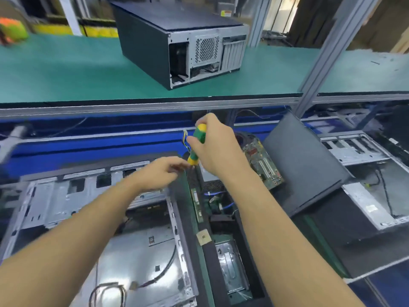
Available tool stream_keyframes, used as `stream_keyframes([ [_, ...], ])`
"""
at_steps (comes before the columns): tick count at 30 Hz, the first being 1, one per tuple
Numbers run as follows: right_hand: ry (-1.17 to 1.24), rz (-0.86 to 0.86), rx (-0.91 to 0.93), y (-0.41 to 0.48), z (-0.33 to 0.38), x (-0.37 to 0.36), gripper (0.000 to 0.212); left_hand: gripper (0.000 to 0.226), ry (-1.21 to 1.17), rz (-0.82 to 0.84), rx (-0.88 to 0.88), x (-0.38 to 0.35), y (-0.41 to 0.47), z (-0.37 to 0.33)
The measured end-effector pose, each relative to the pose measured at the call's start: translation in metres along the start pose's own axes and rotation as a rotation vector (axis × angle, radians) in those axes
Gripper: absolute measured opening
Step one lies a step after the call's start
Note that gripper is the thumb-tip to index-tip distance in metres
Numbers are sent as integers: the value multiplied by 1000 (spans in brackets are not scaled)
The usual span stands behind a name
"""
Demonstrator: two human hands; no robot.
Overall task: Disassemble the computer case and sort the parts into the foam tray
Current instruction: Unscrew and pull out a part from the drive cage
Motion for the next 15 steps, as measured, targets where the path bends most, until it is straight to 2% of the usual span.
stream_keyframes([
  [4, 83, 111, 63, 6, 37, -39, 26, 33, -225, -40, 38, 52, -38, 30],
  [8, 121, 199, 44, 11, 63, -79, 22, 18, -253, -137, 87, 78, -66, 64],
  [11, 145, 264, 48, 10, 77, -109, 13, 21, -263, -143, 99, 81, -82, 82],
  [15, 108, 306, 83, 6, 89, -137, 18, 26, -225, -234, 107, 84, -94, 102],
])
Point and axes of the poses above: each hand's wrist, its own y-axis towards the middle knuckle, its own x-axis out of the back of the hand, z = x × y, the point moved 6 cm from there along y, towards the middle knuckle, and after that the axes turned 3 degrees about -z, right-handed, at the moved point
